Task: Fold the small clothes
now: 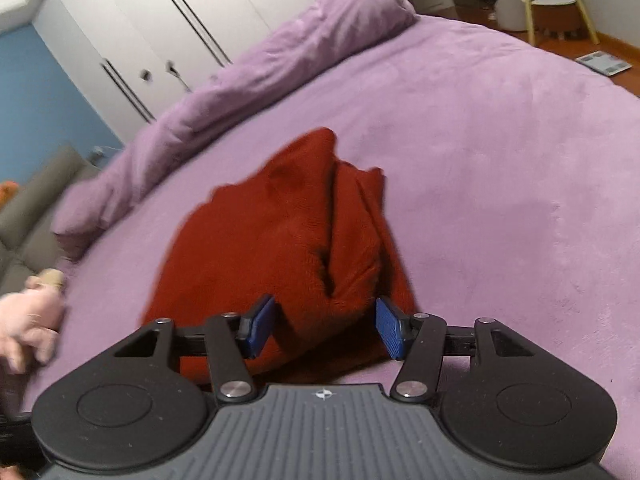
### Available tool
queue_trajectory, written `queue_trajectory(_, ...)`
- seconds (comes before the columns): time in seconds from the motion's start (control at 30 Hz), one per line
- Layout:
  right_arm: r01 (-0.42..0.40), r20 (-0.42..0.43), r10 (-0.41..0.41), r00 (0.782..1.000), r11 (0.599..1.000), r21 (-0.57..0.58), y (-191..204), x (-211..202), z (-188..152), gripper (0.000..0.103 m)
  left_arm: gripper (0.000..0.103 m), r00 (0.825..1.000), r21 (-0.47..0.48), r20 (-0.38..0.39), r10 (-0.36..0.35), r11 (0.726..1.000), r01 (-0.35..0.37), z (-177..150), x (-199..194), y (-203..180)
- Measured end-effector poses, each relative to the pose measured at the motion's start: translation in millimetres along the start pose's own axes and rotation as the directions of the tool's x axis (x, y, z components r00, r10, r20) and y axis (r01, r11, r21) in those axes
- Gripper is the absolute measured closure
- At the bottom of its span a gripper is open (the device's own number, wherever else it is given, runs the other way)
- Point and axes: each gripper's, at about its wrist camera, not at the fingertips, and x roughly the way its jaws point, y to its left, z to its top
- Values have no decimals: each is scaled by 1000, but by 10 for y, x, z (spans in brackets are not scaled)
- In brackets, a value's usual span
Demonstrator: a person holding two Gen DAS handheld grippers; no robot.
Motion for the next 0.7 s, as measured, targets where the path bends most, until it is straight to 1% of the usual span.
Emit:
queue_trajectory(0.03,-11,2,11,1000,1000,11,18,27,15,65,37,1000,3,-2,4,1000,-4,5,-3,-1)
queue_trajectory(0.07,-16,8,16,1000,1000,23,33,41,29,77,37,1000,6,-5,7,1000,-7,8,-14,-2)
queue_trajectory(0.1,-25,20,25,999,1000,16,68,41,32,83,37,1000,7,-9,9,1000,-9,12,-29,-1)
queue_trajectory(0.13,-42,34,42,999,999,16,80,11,25,85,37,1000,6,-10,10,1000,-10,17,-51,-1)
queue_trajectory(0.17,-106,56,102,993,992,74,22,-32,28,85,37,1000,6,-5,8,1000,-8,24,-82,-4)
queue_trajectory(0.2,-197,76,187,979,966,165,-110,-79,20,86,37,1000,11,3,10,1000,-10,33,-117,-5)
queue_trajectory(0.23,-267,100,249,963,930,252,-248,-87,12,86,36,1000,19,10,16,1000,-16,42,-147,-10)
queue_trajectory(0.27,-293,115,270,956,899,326,-381,-84,-9,86,36,1000,28,16,24,999,-24,51,-169,-15)
queue_trajectory(0.3,-262,103,241,965,898,354,-471,-69,-29,86,34,999,37,16,28,999,-28,61,-178,-15)
queue_trajectory(0.33,-196,70,183,981,922,333,-490,-39,-38,86,32,1000,44,9,26,999,-26,67,-176,-12)
queue_trajectory(0.37,-114,29,110,993,953,279,-476,5,-54,86,32,1000,47,-1,22,999,-22,67,-174,-6)
queue_trajectory(0.4,-72,22,69,997,976,207,-432,29,-76,86,32,1000,46,-10,24,999,-23,61,-178,-3)
queue_trajectory(0.43,-64,31,60,998,985,160,-389,27,-89,85,32,1000,49,-14,28,998,-28,56,-194,2)
queue_trajectory(0.5,-40,27,37,999,992,117,-317,12,-63,83,32,999,69,-11,35,997,-34,41,-237,14)
queue_trajectory(0.53,-20,26,18,1000,996,85,-278,4,-41,81,32,999,86,-11,44,995,-43,37,-268,23)
queue_trajectory(0.57,8,25,-9,1000,999,46,-240,-10,-19,75,33,998,102,-7,61,993,-60,31,-293,34)
queue_trajectory(0.6,36,33,-36,999,999,16,-217,-42,-1,72,32,996,123,4,87,989,-86,35,-331,51)
queue_trajectory(0.63,78,48,-77,996,997,-12,-180,-95,18,65,31,993,146,23,115,982,-117,36,-376,76)
queue_trajectory(0.67,124,66,-122,990,992,-28,-188,-157,22,62,30,989,160,44,144,976,-150,50,-418,114)
queue_trajectory(0.7,180,91,-176,980,983,-37,-173,-206,52,62,30,981,162,64,181,968,-189,72,-442,150)
